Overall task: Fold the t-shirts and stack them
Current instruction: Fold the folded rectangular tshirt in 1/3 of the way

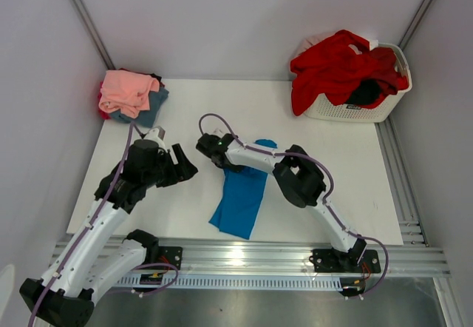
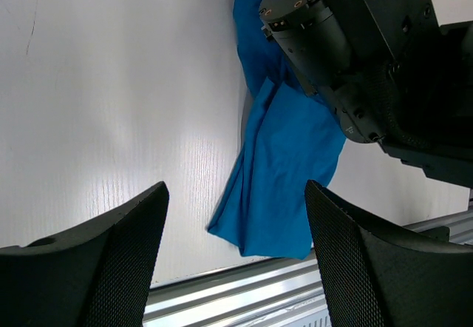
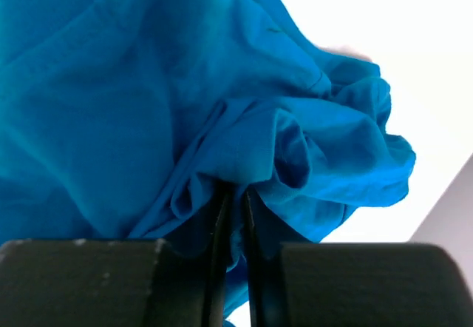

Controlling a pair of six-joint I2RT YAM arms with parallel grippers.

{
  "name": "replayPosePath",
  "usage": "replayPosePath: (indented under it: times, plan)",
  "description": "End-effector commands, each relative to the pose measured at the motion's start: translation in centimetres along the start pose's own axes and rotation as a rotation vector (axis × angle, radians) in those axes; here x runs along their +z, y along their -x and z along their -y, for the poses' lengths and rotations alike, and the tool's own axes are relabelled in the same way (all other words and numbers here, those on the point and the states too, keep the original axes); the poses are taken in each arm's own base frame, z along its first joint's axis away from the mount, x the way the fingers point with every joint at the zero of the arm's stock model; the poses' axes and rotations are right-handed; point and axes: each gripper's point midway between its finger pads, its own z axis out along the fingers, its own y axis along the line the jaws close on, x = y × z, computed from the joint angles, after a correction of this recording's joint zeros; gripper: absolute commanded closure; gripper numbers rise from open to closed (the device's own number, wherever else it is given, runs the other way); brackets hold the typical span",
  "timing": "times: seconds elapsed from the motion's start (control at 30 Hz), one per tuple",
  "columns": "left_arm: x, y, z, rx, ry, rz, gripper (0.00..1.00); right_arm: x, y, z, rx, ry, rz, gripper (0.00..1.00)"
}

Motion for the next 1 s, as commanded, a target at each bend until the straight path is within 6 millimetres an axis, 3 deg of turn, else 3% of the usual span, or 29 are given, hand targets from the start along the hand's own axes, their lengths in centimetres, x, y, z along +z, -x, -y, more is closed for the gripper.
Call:
replayPosePath:
  times: [0.0, 0.03, 0.07, 0.13, 0.17, 0.23, 0.27, 0.3, 0.4, 0.53, 0.73, 0.87, 0.97]
  plan:
    - [-0.8, 0.9, 0.7, 0.005, -0.032, 0.036, 0.22, 0.3, -0.2, 0.8, -0.021, -0.05, -0.023, 0.8]
    - [-0.8, 0.8, 0.7, 0.005, -0.031, 0.034, 0.22, 0.1, 0.0, 0.9, -0.01, -0.049, -0.013, 0.75]
    - [-0.8, 0.7, 0.6, 0.005, -0.029, 0.032, 0.22, -0.5, 0.5, 1.1, 0.014, -0.039, 0.012, 0.58]
    - [-0.9, 0.7, 0.6, 0.005, -0.032, 0.034, 0.22, -1.5, 1.9, 1.2, 0.08, 0.0, 0.081, 0.46]
    - [-0.8, 0.6, 0.5, 0.004, -0.028, 0.031, 0.22, -3.0, 2.3, 1.6, 0.115, 0.047, 0.12, 0.35]
    - [-0.9, 0.6, 0.5, 0.003, -0.03, 0.035, 0.22, -4.8, 3.6, 2.1, 0.169, 0.116, 0.201, 0.3]
    - [-0.9, 0.5, 0.4, 0.003, -0.029, 0.034, 0.22, -6.1, 5.1, 1.9, 0.209, 0.174, 0.282, 0.25]
    - [-1.0, 0.5, 0.5, 0.004, -0.031, 0.036, 0.22, -7.7, 5.2, 2.9, 0.234, 0.192, 0.334, 0.19]
    - [-1.0, 0.5, 0.4, 0.003, -0.029, 0.04, 0.22, -9.7, 6.4, 4.9, 0.294, 0.208, 0.414, 0.17]
    - [-1.0, 0.7, 0.4, 0.001, -0.029, 0.045, 0.22, -9.6, 6.3, 6.6, 0.385, 0.219, 0.42, 0.18]
    - [-0.4, 0.6, 0.4, -0.009, -0.03, 0.041, 0.22, -9.7, 5.0, 8.6, 0.657, 0.364, 0.455, 0.19]
    - [1.3, -0.2, 0.6, -0.039, -0.038, -0.011, 0.21, -8.0, 3.5, 7.3, 0.73, 0.476, 0.4, 0.21]
    - [3.2, -0.6, 1.0, -0.109, -0.036, -0.058, 0.22, -7.8, 3.4, 6.5, 0.743, 0.506, 0.397, 0.21]
